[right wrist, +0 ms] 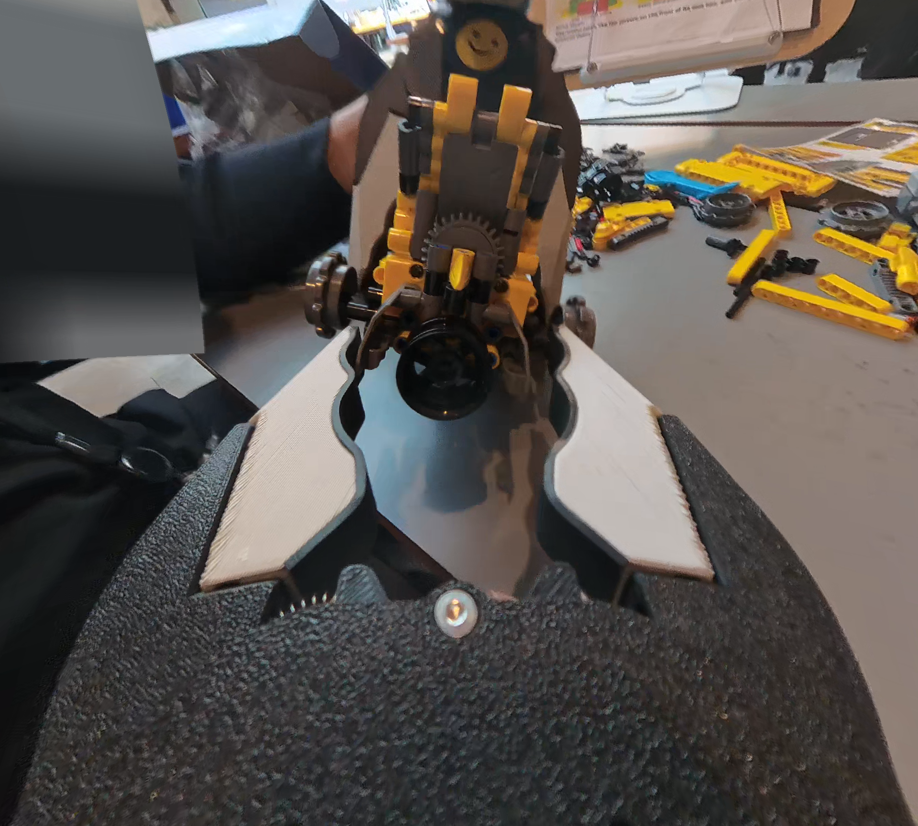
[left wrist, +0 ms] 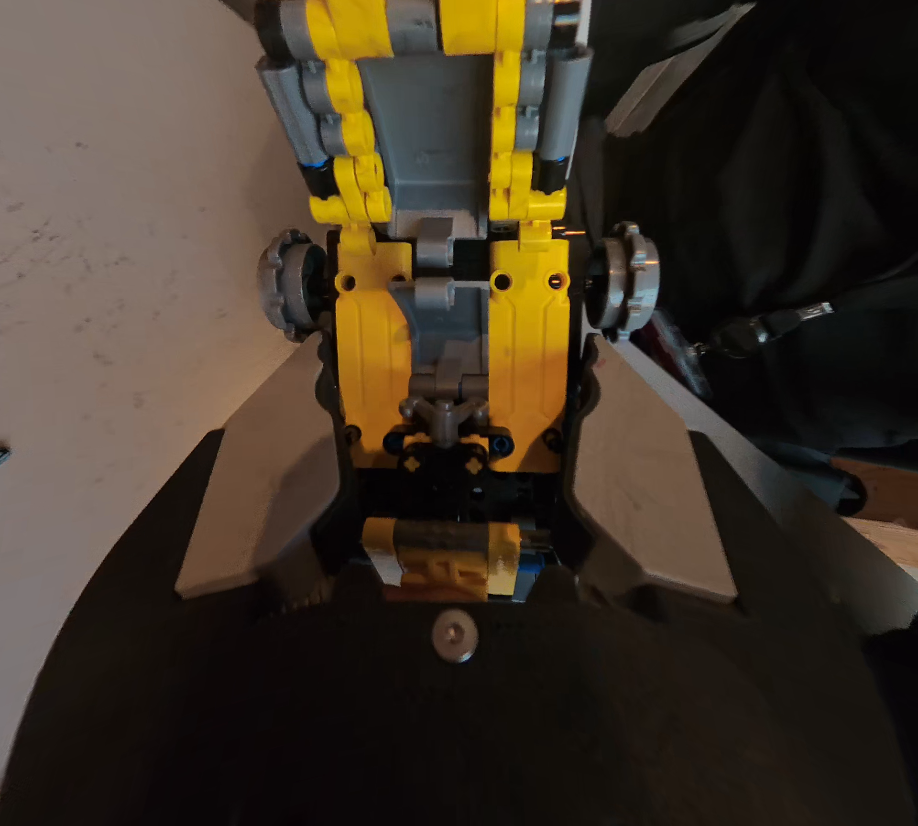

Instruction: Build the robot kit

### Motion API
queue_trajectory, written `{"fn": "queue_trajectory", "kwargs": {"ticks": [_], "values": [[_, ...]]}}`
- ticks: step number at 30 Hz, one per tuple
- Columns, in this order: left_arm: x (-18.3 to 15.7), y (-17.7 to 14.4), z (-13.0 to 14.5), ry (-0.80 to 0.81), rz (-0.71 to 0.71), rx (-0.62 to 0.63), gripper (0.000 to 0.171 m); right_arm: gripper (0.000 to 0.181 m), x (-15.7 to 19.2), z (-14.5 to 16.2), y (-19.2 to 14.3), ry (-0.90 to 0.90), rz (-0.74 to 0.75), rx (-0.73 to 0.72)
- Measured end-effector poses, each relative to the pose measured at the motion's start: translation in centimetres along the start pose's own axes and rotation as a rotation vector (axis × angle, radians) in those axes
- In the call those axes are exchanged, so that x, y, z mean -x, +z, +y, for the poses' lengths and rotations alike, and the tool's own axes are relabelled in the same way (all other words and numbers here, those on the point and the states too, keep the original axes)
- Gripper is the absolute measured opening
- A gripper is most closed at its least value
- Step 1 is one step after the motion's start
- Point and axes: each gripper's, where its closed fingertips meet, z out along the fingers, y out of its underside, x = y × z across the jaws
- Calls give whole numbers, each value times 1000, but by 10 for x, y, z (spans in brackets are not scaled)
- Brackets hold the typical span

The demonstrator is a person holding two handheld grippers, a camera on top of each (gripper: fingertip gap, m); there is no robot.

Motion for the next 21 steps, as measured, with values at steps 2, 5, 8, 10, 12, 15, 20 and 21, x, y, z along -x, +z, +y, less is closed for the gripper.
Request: {"fn": "queue_trajectory", "kwargs": {"ticks": [2, 5, 8, 10, 12, 15, 20, 21], "values": [[6, 3, 6, 2, -62, 68, 96, 74, -7, 13, 0, 0, 18, 45], [13, 6, 15, 14, -134, 169, 96, 74, -13, 32, 1, -26, 47, 122], [19, 9, 24, 15, -197, 265, 96, 72, -21, 48, 3, -64, 89, 199], [20, 11, 28, 20, -218, 313, 96, 73, -21, 56, 4, -61, 83, 226], [18, 12, 28, 4, -214, 330, 96, 73, -20, 55, 4, -69, 79, 222], [16, 12, 27, -20, -200, 318, 96, 71, -19, 53, 3, -48, 57, 198], [19, 14, 26, -59, -219, 341, 96, 70, -24, 52, 1, -45, 72, 186], [18, 15, 24, -65, -213, 331, 96, 70, -24, 51, 0, -34, 67, 178]]}}
